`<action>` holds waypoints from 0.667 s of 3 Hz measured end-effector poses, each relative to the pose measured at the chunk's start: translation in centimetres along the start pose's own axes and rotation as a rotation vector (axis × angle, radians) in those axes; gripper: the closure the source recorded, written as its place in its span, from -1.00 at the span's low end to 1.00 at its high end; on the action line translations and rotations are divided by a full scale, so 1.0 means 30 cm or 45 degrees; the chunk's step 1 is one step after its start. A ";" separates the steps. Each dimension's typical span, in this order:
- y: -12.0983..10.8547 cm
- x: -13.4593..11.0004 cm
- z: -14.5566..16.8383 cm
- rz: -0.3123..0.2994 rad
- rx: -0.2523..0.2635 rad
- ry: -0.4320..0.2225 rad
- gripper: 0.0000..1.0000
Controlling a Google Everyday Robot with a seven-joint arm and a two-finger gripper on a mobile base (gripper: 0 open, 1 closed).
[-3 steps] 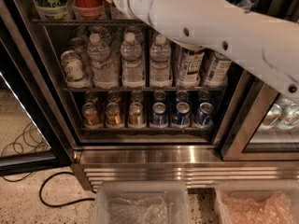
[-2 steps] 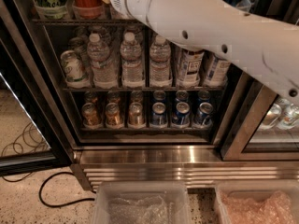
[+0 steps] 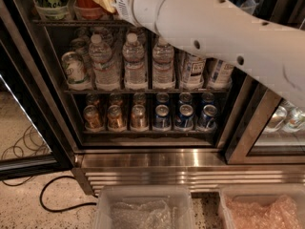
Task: Pick coke can from top shelf of fridge
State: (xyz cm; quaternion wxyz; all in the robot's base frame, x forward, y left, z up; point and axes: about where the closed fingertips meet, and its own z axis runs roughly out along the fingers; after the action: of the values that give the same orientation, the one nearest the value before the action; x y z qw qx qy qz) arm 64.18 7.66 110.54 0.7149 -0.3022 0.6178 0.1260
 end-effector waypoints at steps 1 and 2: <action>0.012 0.011 -0.042 -0.018 -0.010 0.031 1.00; 0.026 0.011 -0.086 -0.018 -0.019 0.053 1.00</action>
Offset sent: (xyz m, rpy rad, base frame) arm -0.0386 -0.0263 -0.0184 -0.0488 0.0494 0.0008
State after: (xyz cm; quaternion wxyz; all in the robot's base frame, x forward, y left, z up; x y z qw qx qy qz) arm 61.75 6.70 109.86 0.7004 -0.3145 0.6296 0.1190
